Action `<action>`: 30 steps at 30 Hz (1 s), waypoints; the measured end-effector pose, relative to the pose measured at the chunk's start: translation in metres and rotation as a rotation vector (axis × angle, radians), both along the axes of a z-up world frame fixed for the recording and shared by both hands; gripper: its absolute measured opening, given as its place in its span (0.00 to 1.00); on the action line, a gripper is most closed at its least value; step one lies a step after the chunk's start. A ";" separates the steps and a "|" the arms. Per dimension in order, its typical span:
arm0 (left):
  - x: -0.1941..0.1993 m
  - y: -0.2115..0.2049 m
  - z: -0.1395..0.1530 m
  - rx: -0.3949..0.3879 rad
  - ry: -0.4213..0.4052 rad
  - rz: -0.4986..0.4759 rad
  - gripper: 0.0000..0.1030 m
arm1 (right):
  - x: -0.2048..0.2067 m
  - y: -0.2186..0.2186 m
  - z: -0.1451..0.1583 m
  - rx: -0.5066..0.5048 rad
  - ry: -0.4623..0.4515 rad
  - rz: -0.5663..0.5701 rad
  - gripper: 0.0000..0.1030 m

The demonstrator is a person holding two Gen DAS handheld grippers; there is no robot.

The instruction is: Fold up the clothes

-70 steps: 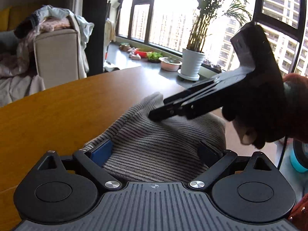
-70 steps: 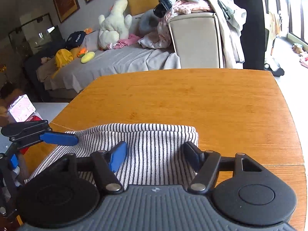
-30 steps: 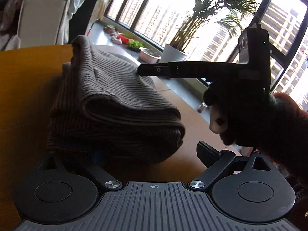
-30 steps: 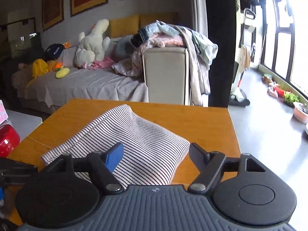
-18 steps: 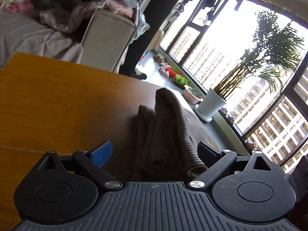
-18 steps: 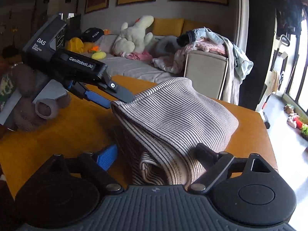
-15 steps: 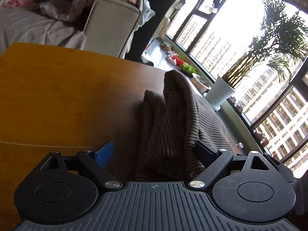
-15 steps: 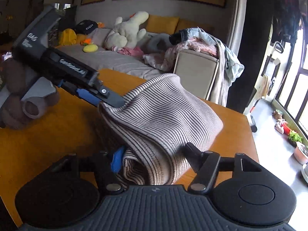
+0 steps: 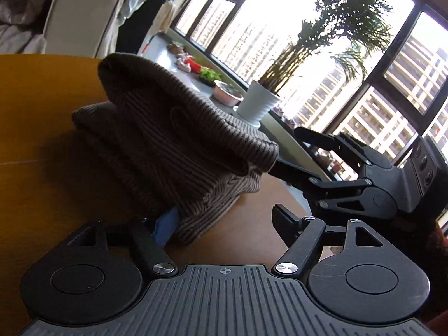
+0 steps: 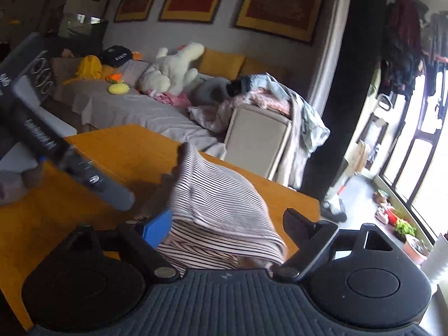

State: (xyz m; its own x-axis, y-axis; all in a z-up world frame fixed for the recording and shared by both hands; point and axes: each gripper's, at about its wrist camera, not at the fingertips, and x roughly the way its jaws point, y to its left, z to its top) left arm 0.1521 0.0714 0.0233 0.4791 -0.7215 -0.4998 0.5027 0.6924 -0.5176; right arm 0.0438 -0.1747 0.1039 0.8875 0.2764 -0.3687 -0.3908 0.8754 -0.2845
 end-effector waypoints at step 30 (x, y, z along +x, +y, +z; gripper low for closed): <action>0.022 -0.007 -0.021 0.017 0.078 -0.021 0.49 | 0.092 0.019 -0.004 0.418 0.431 0.096 0.07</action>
State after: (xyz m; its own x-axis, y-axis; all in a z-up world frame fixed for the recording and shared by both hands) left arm 0.1739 0.0641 0.0021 0.4230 -0.7220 -0.5476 0.4755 0.6913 -0.5441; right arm 0.1354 -0.1553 0.1001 0.6465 0.5468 -0.5319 -0.4772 0.8339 0.2773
